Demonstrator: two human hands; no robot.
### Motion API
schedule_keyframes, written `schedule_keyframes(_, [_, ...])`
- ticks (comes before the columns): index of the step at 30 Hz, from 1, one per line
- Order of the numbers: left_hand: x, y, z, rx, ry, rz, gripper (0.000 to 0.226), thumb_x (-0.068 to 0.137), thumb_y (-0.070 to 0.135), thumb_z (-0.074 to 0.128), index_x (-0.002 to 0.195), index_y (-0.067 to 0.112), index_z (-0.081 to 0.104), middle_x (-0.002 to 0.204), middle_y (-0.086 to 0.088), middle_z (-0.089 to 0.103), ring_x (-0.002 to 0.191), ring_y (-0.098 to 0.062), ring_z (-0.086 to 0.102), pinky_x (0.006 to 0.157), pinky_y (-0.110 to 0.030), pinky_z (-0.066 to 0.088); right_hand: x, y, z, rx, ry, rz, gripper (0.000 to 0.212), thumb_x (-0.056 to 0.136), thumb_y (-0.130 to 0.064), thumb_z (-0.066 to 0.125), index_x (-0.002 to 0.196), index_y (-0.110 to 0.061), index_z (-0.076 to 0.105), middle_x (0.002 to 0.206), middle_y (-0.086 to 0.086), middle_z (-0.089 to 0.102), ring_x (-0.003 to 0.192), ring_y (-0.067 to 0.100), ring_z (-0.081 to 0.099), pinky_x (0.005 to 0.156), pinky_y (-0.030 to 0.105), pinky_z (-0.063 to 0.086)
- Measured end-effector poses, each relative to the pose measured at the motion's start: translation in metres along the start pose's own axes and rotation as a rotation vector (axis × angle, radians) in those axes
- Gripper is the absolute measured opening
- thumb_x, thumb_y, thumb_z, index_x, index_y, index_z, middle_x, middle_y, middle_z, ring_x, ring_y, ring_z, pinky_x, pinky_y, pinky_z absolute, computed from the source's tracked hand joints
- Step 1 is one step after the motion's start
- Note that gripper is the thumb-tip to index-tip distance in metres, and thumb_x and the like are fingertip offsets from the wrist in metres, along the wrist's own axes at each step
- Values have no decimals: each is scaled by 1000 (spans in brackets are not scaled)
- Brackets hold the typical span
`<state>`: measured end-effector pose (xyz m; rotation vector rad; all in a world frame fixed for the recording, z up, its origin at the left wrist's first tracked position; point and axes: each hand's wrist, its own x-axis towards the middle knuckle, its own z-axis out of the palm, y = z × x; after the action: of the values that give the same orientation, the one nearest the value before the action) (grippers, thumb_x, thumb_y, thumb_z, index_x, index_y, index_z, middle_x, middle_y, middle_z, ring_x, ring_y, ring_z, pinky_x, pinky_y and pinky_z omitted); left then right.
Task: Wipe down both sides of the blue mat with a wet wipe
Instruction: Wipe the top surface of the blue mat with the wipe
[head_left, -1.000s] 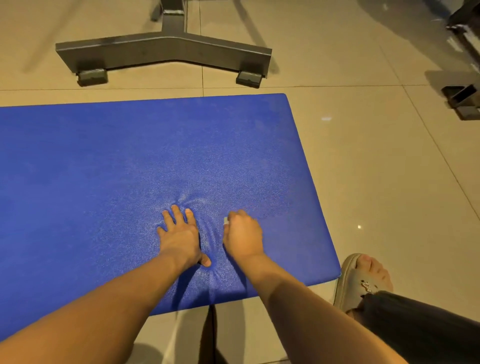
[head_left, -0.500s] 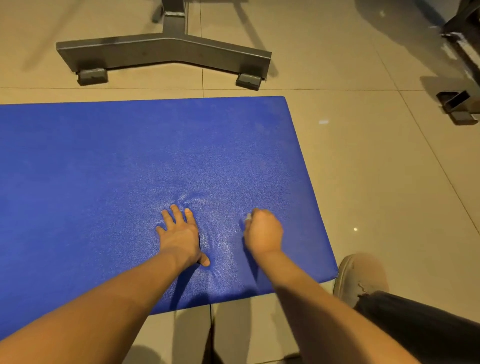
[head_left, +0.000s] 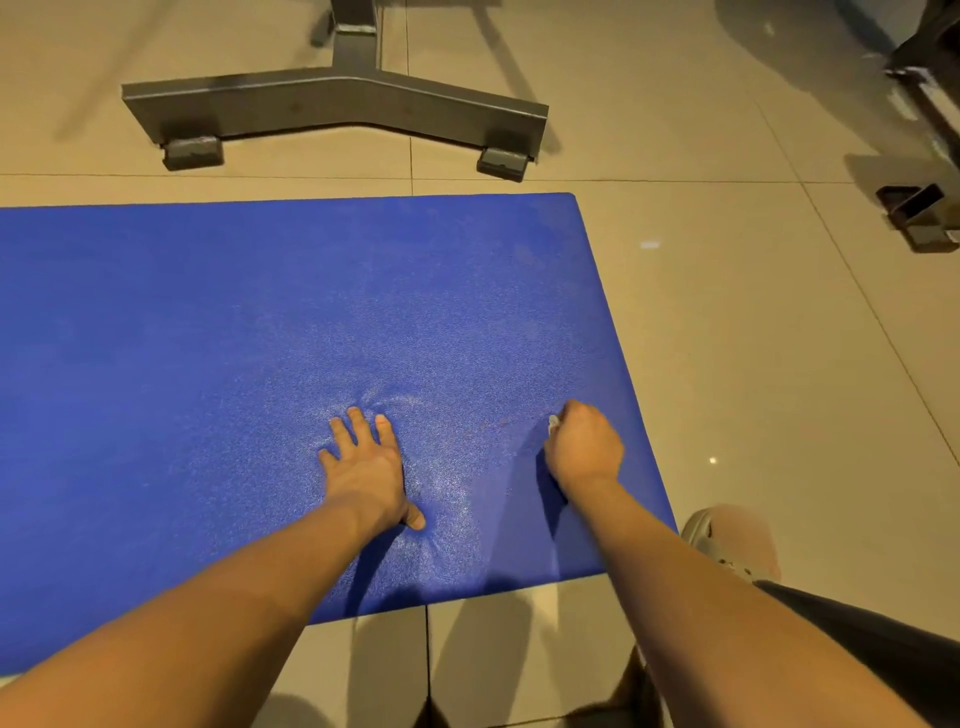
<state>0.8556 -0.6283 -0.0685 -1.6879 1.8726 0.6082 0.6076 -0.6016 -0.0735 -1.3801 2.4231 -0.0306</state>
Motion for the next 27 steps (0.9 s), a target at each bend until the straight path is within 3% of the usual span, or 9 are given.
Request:
schedule_keyframes(3, [0,1,-1,-1,-7,-7,159,54,63,91,157,6,-15,162,-26,-21,149,-51,-15,120,-65,15,-22,-40,17,30,-89,-45,15,99,-18,53,105,-9,63,110,13,67,100,35,65,72,33,45])
schedule_keyframes(6, [0,1,1,-4,1,-8,160,52,65,90,158,7,-14,163,-25,-21,150,-50,-14,120,-64,15,-60,-78,35,26,-171,-262,12,98,-13,53,106,-10,61,112,13,65,101,36,65,75,37,48])
schedule_keyframes(9, [0,-1,3,-20,10,0,159,52,66,90,158,8,-15,163,-24,-21,150,-49,-15,121,-63,14,-58,-67,31,-9,-153,-380,14,99,-18,53,108,-12,61,111,12,65,102,36,64,77,38,48])
schedule_keyframes(15, [-4,-3,3,0,48,11,158,52,70,87,158,9,-11,164,-24,-17,151,-48,-12,121,-60,19,-21,10,3,-84,-16,-144,25,104,-31,46,106,-13,63,109,11,65,97,34,63,74,36,44])
schedule_keyframes(18, [-3,-2,2,-7,38,3,158,51,68,89,158,8,-11,164,-24,-17,151,-48,-13,121,-61,19,-26,6,11,-27,-3,-88,23,104,-28,46,104,-11,62,108,12,67,96,33,64,71,35,42])
schedule_keyframes(24, [-4,-4,3,-15,32,8,158,53,68,88,158,9,-14,163,-24,-20,150,-48,-15,121,-61,16,-93,-63,48,122,-141,-309,17,102,-22,49,105,-11,61,112,12,64,100,35,62,75,40,44])
schedule_keyframes(27, [-3,-6,4,-22,39,22,157,54,70,87,158,11,-14,163,-22,-21,151,-46,-16,122,-61,14,-89,-48,43,65,-126,-402,20,103,-27,48,108,-14,62,112,11,64,100,33,62,77,40,46])
